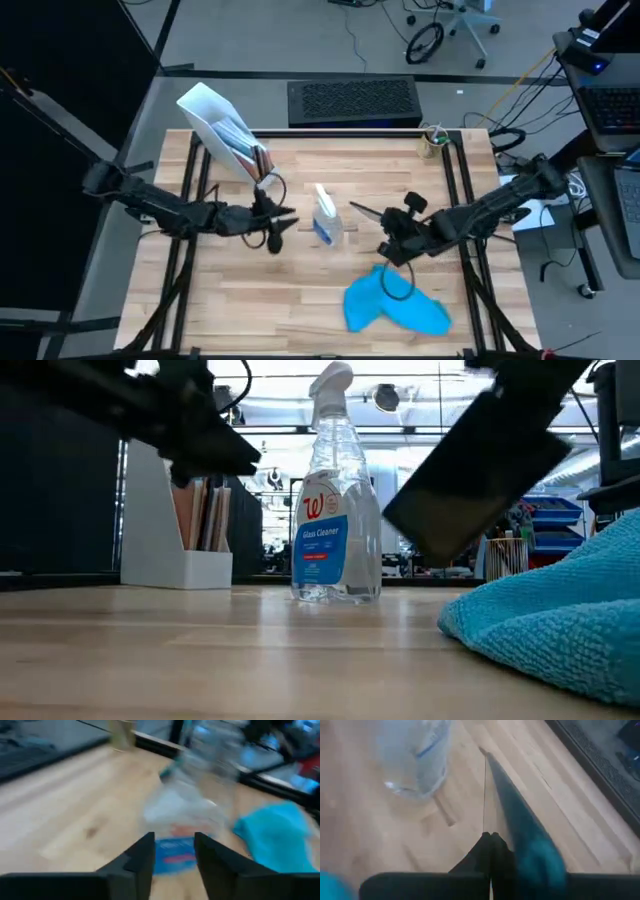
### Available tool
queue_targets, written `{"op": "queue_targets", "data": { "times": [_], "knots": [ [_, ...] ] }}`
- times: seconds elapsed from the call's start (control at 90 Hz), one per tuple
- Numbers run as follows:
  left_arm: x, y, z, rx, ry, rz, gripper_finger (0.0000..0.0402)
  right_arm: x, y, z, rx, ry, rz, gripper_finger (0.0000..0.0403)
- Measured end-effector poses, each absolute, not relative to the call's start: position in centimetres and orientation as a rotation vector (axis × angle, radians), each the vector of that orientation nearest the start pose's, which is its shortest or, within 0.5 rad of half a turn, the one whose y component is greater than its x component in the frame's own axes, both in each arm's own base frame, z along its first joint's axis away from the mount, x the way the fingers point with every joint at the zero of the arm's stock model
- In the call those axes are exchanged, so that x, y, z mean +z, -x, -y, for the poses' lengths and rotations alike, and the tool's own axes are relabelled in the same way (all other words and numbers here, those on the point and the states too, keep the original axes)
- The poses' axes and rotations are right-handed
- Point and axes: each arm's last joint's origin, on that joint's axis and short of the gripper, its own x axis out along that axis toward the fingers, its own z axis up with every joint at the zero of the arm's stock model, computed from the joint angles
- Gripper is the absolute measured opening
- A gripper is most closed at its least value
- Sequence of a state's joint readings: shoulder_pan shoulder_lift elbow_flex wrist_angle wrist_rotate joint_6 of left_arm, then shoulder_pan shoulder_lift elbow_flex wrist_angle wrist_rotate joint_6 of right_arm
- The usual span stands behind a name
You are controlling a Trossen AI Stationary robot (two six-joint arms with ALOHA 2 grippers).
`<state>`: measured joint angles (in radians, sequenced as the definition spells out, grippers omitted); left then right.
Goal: Apply microfiber cloth
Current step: Spray the front of the tablet with the spray cleaning bottle
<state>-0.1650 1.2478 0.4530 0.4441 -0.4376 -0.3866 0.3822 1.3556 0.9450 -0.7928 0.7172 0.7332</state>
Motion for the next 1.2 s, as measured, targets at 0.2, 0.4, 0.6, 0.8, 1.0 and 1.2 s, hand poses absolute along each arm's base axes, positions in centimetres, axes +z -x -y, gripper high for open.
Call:
{"op": "queue_targets", "data": {
  "times": [0.2, 0.4, 0.6, 0.8, 1.0, 1.2],
  "knots": [
    [17.2, -25.3, 1.5, 0.384, 0.288, -0.262, 0.0164, 22.1, -25.1, -6.6, -0.537, -0.094, -0.718, 0.0007],
    [15.7, -26.2, 1.7, 0.369, 0.289, -0.27, 0.0164, 21.2, -26.0, -7.6, -0.46, -0.154, -0.658, 0.0007],
    [15.9, -26.5, 2.2, 0.356, 0.325, -0.26, 0.0164, 19.4, -27.1, -9.4, -0.423, -0.174, -0.652, 0.0007],
    [15.8, -26.4, 3.1, 0.28, 0.369, -0.309, 0.0164, 19.6, -26.0, -9.9, -0.426, -0.145, -0.696, 0.0007],
    [15.8, -24.1, 4.6, 0.258, 0.469, -0.511, 0.0164, 20.4, -25.6, -9.5, -0.391, -0.128, -0.707, 0.0007],
    [16.8, -22.3, 7.0, 0.198, 0.66, -0.559, 0.0164, 20.2, -25.8, -9.1, -0.407, -0.112, -0.711, 0.0008]
  ]
}}
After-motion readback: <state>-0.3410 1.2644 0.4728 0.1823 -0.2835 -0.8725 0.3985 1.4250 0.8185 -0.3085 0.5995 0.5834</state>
